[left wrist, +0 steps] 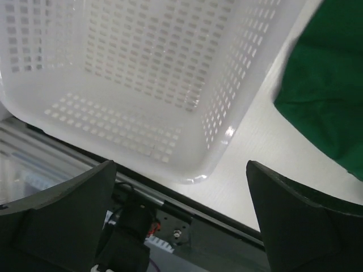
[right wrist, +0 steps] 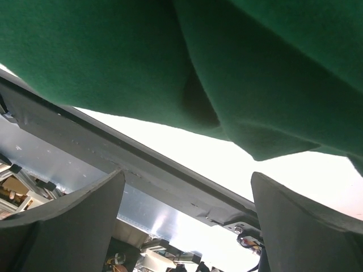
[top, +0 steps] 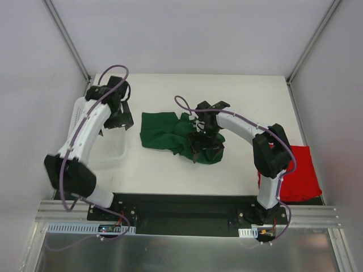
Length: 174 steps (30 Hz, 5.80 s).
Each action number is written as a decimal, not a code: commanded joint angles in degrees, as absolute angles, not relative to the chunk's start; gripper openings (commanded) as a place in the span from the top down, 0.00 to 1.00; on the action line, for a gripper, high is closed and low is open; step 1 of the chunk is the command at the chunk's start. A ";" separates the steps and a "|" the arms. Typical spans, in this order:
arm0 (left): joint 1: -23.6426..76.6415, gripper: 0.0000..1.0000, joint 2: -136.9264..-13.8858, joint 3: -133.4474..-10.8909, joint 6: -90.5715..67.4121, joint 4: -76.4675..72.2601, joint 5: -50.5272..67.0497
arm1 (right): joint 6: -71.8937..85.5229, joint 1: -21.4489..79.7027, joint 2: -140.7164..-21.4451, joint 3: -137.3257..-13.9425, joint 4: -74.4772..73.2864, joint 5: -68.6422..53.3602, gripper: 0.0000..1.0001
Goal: Fold and stack the t-shirts
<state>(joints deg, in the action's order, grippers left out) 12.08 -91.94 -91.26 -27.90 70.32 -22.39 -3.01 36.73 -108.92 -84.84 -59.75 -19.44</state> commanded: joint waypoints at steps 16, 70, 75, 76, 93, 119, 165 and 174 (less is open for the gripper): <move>12.57 0.01 -57.29 -47.30 -45.00 68.12 -1.15 | -3.78 37.44 -108.90 -87.80 -60.38 -24.26 0.04; -8.61 0.01 -119.89 -105.29 -25.14 47.64 -2.99 | -6.85 37.27 -101.52 -81.21 -62.31 -23.12 0.04; -8.53 0.01 -111.90 -102.85 -25.84 47.02 -2.90 | -6.68 37.26 -101.69 -80.77 -62.05 -22.94 0.04; -8.35 0.01 -109.71 -101.44 -26.19 47.28 -2.99 | -6.77 37.18 -101.86 -80.86 -61.70 -23.03 0.04; -7.03 0.01 -105.28 -89.46 -25.22 50.53 -6.15 | -4.13 37.27 -100.81 -79.98 -59.68 -24.52 0.04; -6.25 0.01 -92.05 -91.25 -25.83 46.07 1.38 | -3.78 37.27 -94.48 -77.43 -55.29 -17.85 0.04; -1.93 0.01 -123.74 -124.44 -6.15 56.60 -12.84 | -1.76 30.06 -90.89 -86.40 -59.94 -12.39 0.04; -8.17 0.01 -133.68 -129.29 -7.12 56.51 -9.94 | -2.11 29.97 -90.17 -86.91 -61.52 -14.85 0.04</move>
